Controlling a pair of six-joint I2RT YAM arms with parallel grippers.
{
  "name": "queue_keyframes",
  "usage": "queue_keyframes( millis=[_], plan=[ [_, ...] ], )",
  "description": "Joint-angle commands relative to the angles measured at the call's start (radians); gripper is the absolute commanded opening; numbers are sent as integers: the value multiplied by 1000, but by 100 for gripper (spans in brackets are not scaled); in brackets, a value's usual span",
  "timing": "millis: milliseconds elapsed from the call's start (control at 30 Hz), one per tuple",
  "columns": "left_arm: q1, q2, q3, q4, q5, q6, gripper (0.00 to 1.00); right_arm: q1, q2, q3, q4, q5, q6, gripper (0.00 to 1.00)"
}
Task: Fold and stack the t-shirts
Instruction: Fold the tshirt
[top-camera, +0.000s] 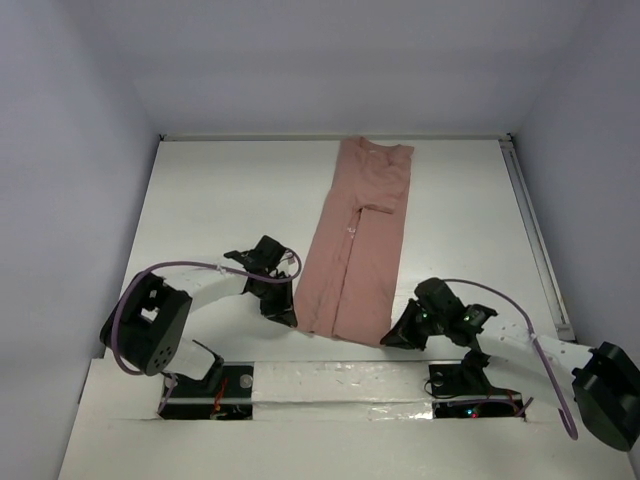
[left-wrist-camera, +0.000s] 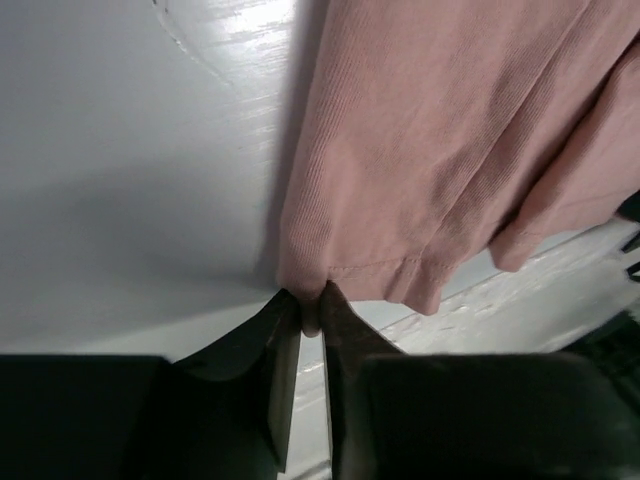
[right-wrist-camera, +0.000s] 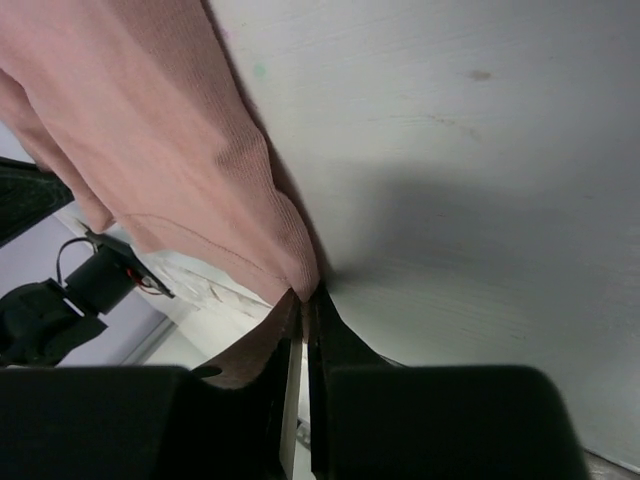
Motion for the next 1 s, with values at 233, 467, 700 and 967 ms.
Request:
queue_keyframes(
  millis=[233,467,700,967],
  plan=[
    [-18,-117,119,-137,-93,13,0,17,-116,221,-307,198,-94,0],
    [4,46,415,-98,-179,4,0,-207,78,447,-312,305,-361,0],
    [39,325,860,-83,-326,16,0,-399,339,665,-155,333,-558,0],
    [71,648,1248,-145,-399,10,0,-514,652,907,-68,253,-653,0]
  ],
)
